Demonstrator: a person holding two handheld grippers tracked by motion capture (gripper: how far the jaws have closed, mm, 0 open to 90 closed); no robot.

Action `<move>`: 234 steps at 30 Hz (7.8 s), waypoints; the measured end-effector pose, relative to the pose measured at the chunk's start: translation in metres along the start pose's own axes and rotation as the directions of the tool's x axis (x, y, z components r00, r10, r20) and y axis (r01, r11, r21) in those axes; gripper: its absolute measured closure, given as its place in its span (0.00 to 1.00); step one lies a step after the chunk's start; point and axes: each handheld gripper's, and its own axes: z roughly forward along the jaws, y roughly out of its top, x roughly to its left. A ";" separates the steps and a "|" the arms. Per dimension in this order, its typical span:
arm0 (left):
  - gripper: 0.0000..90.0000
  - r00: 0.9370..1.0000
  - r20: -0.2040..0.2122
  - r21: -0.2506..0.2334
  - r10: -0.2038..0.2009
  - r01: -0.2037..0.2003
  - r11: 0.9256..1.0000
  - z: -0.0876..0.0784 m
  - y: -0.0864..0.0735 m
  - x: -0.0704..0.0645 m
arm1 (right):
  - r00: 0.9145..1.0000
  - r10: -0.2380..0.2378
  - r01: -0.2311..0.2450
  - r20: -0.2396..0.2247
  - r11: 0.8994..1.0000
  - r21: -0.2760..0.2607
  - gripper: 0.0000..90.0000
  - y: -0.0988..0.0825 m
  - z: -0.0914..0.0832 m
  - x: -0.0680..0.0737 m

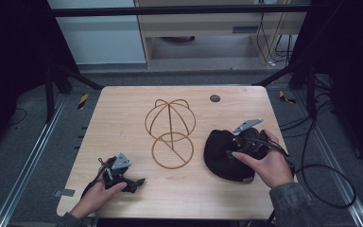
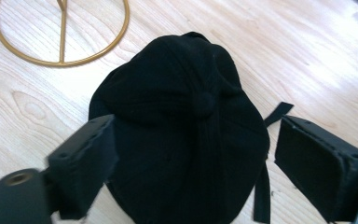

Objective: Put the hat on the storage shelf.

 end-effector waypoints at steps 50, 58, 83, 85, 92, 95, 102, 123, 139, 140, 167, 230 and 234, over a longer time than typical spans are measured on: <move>0.00 1.000 0.001 0.001 0.001 -0.001 1.000 0.000 0.000 0.000 | 0.986 0.037 -0.048 -0.165 0.997 -0.064 0.85 0.017 -0.010 -0.023; 0.00 1.000 0.003 0.001 0.003 -0.003 1.000 0.000 0.000 0.000 | 0.988 0.039 -0.058 -0.148 0.991 -0.122 0.85 0.017 -0.025 -0.024; 0.00 1.000 0.003 0.001 0.003 -0.003 1.000 0.000 0.000 0.000 | 0.987 0.046 -0.088 -0.156 0.958 -0.272 0.86 0.021 -0.077 -0.024; 0.00 1.000 0.003 0.001 0.003 -0.003 1.000 0.000 0.000 0.000 | 0.987 0.046 -0.088 -0.155 0.957 -0.276 0.86 0.022 -0.079 -0.024; 0.00 1.000 0.003 0.000 0.005 -0.005 1.000 0.000 0.000 0.000 | 0.987 0.017 -0.066 -0.158 0.948 -0.311 0.86 0.031 -0.095 -0.020; 0.00 1.000 0.003 -0.004 0.001 -0.001 1.000 0.000 0.000 0.000 | 0.988 0.011 -0.059 -0.152 0.947 -0.316 0.86 0.034 -0.100 -0.019; 0.00 1.000 0.003 -0.004 0.001 -0.001 1.000 0.000 0.000 0.000 | 0.988 -0.005 -0.051 -0.157 0.936 -0.349 0.86 0.040 -0.114 -0.017; 0.00 1.000 0.003 0.000 0.001 -0.001 1.000 0.000 0.000 0.000 | 0.985 -0.071 -0.002 -0.157 0.907 -0.422 0.86 0.087 -0.141 -0.001; 0.00 1.000 0.002 -0.002 -0.001 0.001 1.000 0.000 0.000 0.000 | 0.976 -0.113 0.019 -0.187 0.897 -0.441 0.86 0.121 -0.136 0.012; 0.00 1.000 0.002 -0.002 -0.001 0.001 1.000 0.000 0.000 0.000 | 0.975 -0.117 0.023 -0.188 0.898 -0.440 0.86 0.123 -0.136 0.013; 0.00 1.000 0.002 -0.001 0.001 -0.001 1.000 0.000 0.000 0.000 | 0.957 -0.194 0.086 -0.214 0.899 -0.429 0.86 0.179 -0.129 0.045; 0.00 1.000 0.003 -0.001 0.002 -0.002 1.000 0.000 0.000 0.000 | 0.941 -0.224 0.143 -0.253 0.942 -0.304 0.85 0.211 -0.062 0.076; 0.00 1.000 0.003 -0.002 0.002 -0.002 1.000 0.000 0.000 0.000 | 0.943 -0.208 0.129 -0.259 0.948 -0.290 0.85 0.212 -0.055 0.076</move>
